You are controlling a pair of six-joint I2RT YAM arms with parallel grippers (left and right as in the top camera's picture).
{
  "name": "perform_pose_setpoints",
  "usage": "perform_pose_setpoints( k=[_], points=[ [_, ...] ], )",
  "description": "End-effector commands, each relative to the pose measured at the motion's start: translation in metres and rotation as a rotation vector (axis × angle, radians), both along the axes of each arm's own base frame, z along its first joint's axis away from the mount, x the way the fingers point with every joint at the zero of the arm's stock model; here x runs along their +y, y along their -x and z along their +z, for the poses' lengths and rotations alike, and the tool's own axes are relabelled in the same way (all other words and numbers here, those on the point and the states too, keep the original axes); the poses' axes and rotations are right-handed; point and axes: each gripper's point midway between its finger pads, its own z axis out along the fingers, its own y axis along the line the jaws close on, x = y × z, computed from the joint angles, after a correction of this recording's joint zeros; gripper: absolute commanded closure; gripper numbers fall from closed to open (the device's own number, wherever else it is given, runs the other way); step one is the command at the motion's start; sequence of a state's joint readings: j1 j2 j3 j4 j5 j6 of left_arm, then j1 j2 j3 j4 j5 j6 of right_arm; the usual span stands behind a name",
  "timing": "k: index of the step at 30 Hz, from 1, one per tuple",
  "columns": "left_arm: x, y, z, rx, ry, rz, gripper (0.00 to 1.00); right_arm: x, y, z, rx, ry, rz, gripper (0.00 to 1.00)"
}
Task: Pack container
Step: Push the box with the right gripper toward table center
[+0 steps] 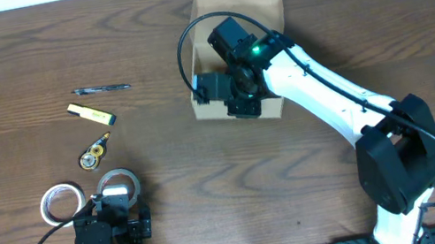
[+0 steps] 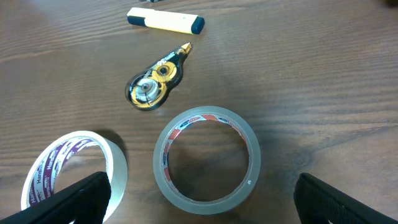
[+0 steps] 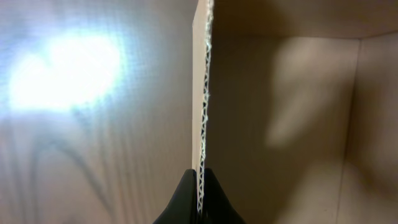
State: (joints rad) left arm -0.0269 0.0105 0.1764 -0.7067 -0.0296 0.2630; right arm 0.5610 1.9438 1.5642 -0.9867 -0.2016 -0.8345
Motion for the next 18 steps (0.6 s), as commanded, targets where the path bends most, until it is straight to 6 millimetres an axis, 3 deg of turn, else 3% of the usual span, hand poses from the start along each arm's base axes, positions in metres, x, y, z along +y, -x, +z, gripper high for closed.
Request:
perform_pose_setpoints(
  k=[1, 11, 18],
  points=[
    [0.001, 0.004, -0.011, 0.037, -0.008, 0.002, 0.05, 0.014, 0.014, 0.007, 0.022, -0.086, 0.131, 0.99],
    [0.001, 0.004, -0.011, 0.037, -0.008, 0.002, 0.05, 0.024, 0.030, -0.001, 0.068, -0.142, 0.215, 0.99],
    [0.001, 0.004, -0.011, 0.037, -0.008, 0.002, 0.05, 0.025, 0.037, -0.030, 0.140, -0.104, 0.220, 0.99]
  ],
)
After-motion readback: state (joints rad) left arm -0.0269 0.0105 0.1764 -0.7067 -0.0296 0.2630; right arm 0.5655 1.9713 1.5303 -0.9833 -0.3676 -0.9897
